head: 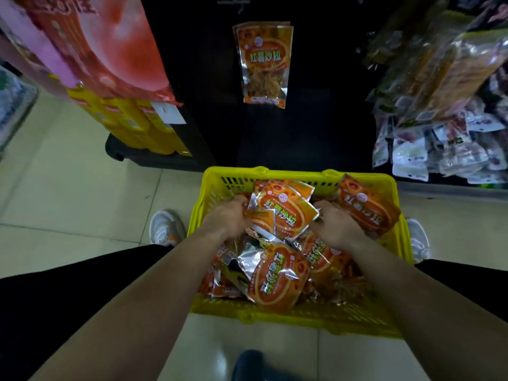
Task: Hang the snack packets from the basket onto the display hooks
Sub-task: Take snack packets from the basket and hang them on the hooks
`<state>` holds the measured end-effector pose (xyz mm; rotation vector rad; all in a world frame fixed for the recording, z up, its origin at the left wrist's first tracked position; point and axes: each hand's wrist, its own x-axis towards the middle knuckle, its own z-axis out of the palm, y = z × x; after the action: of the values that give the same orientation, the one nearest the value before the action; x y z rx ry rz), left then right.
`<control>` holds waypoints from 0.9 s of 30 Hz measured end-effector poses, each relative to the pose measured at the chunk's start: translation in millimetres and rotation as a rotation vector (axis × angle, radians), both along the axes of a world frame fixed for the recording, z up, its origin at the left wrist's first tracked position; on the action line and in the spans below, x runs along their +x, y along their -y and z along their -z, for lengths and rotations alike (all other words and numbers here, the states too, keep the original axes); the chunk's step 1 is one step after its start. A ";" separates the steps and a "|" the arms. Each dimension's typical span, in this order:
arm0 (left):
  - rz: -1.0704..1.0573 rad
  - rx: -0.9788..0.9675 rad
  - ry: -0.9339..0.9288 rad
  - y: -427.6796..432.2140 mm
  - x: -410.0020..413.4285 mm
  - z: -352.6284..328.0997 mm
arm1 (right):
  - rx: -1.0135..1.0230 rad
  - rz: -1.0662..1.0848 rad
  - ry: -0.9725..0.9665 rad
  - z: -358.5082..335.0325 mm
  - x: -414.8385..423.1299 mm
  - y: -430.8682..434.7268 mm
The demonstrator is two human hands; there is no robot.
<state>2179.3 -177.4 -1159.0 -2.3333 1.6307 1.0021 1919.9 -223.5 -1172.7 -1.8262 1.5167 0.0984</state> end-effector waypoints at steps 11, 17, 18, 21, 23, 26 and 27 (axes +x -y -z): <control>-0.029 -0.011 -0.016 6.7 5.9 29.6 | -0.138 0.124 0.113 13.0 18.1 10.7; 0.005 -0.117 -0.039 9.8 11.6 -4.8 | -0.195 0.135 0.185 -25.4 10.5 22.5; 0.010 -0.139 -0.057 10.3 12.1 -14.3 | -0.200 0.116 0.192 -36.8 9.6 25.1; 0.058 -0.208 -0.079 10.4 11.6 -49.1 | -0.238 0.011 0.210 -80.1 6.1 31.6; 0.093 -0.253 -0.094 8.4 10.3 -76.2 | -0.286 -0.076 0.205 -114.0 1.9 34.7; 0.141 -0.330 -0.116 4.4 10.3 -120.3 | -0.351 -0.142 0.205 -164.7 -8.0 38.6; 0.150 -0.359 -0.127 3.3 11.1 -135.2 | -0.379 -0.150 0.207 -180.3 -12.1 39.5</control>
<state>2190.5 -180.7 -1023.8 -2.3472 2.1574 0.9060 1907.8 -263.0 -992.3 -2.1700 1.3152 -0.3179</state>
